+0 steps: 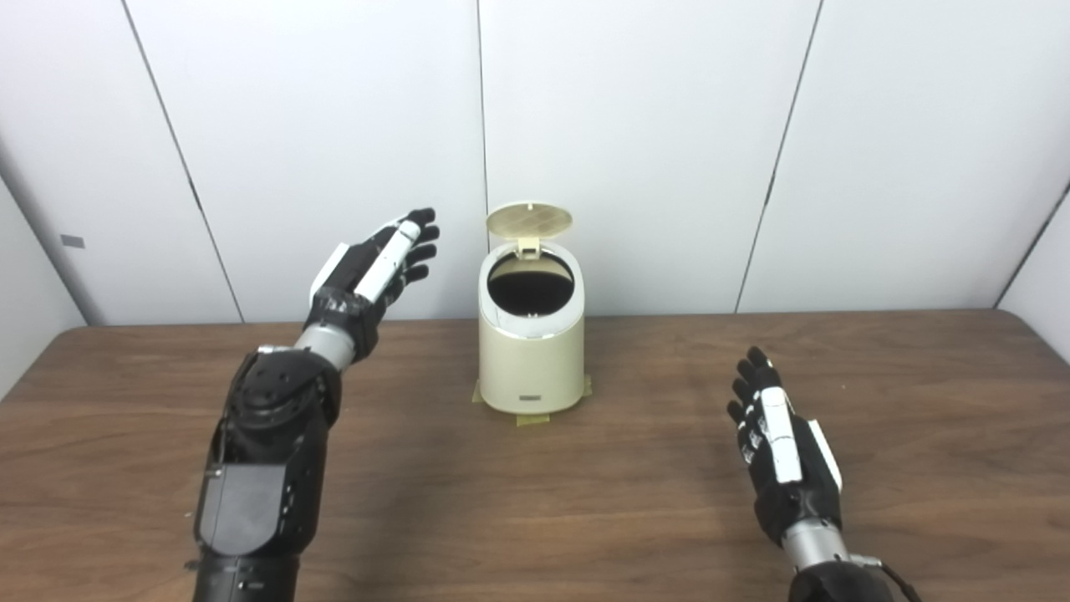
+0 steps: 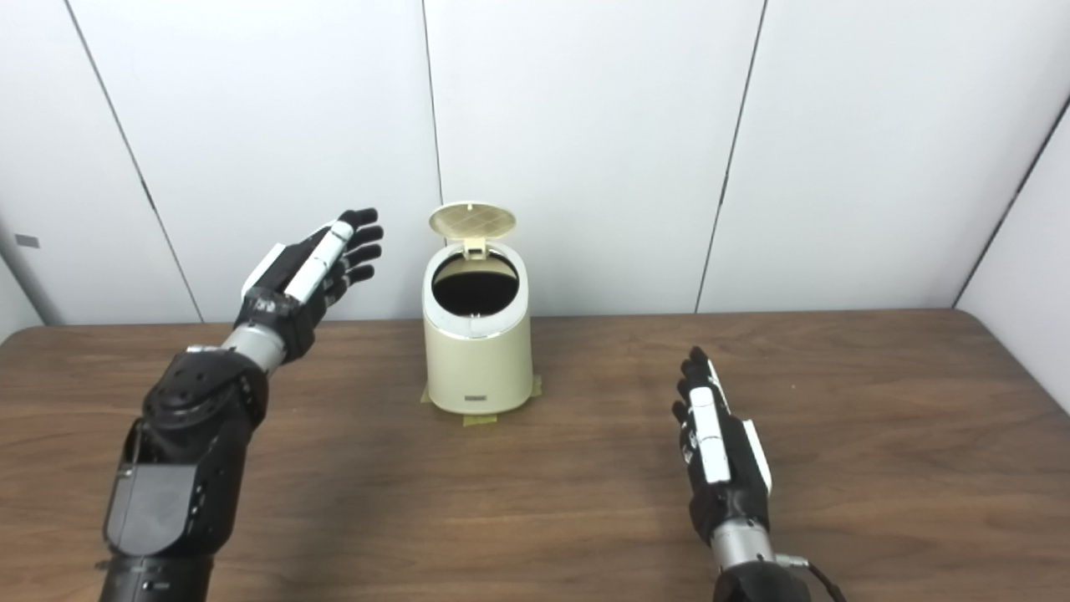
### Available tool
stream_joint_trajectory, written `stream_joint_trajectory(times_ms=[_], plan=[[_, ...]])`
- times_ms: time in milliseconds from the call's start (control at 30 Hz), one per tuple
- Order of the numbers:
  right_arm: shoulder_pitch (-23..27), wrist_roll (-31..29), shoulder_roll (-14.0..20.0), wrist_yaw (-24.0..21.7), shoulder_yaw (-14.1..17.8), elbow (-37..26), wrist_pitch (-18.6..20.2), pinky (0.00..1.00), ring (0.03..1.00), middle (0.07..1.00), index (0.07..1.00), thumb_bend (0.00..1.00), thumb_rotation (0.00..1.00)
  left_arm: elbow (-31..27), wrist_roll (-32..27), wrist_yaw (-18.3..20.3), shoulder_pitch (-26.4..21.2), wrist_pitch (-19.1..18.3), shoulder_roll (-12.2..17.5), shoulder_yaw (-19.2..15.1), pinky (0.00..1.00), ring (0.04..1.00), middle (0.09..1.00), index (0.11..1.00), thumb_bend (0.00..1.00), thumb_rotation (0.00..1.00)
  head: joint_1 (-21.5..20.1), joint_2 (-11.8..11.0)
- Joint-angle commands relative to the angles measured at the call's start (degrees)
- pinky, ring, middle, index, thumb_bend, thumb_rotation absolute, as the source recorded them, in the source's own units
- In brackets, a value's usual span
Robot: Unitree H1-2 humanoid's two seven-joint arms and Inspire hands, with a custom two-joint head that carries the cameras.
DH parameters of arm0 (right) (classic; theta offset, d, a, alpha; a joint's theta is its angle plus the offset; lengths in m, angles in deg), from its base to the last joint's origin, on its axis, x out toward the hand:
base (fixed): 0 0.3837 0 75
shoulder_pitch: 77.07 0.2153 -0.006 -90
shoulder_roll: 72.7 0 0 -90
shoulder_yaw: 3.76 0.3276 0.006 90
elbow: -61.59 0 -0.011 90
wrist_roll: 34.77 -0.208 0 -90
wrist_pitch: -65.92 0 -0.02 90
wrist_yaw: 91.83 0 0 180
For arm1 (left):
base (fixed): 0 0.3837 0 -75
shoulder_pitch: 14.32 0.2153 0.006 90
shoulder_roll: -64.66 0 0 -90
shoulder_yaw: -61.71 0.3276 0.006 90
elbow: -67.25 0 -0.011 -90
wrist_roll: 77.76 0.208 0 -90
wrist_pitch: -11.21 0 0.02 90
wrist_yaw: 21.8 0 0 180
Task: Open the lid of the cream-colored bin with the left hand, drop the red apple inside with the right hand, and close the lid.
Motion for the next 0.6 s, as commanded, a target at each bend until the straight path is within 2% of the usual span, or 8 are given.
stream_joint_trajectory(times_ms=[0,233,433,567], plan=[[1.76,-0.75,0.05,-0.3,-0.48,-1.49,-3.04,0.99,1.0,0.992,0.996,0.53,0.99,0.39,-0.97,0.82,-5.64,0.67,0.44,0.69,0.91,0.893,0.879,0.866,0.48,0.78,0.0,0.05],[1.43,-1.14,0.31,-0.43,-1.59,-2.05,-2.25,0.99,1.0,0.991,0.996,0.55,1.0,5.57,-0.89,0.21,-10.44,2.98,-0.61,1.67,0.92,0.9,0.896,0.871,0.47,0.84,-0.46,-0.51],[1.55,-1.46,0.01,-0.03,-2.18,-2.77,-0.55,0.97,0.993,0.977,1.0,0.57,1.0,9.18,0.2,0.79,-13.63,5.46,-0.08,3.11,0.93,0.897,0.874,0.863,0.47,0.99,-0.68,-0.8],[1.5,-1.08,0.05,0.12,-2.82,-2.9,-0.07,0.95,0.982,0.964,1.0,0.57,1.0,10.66,1.43,0.55,-15.38,6.54,0.27,4.12,0.92,0.88,0.847,0.844,0.46,1.0,-0.82,-0.96]])
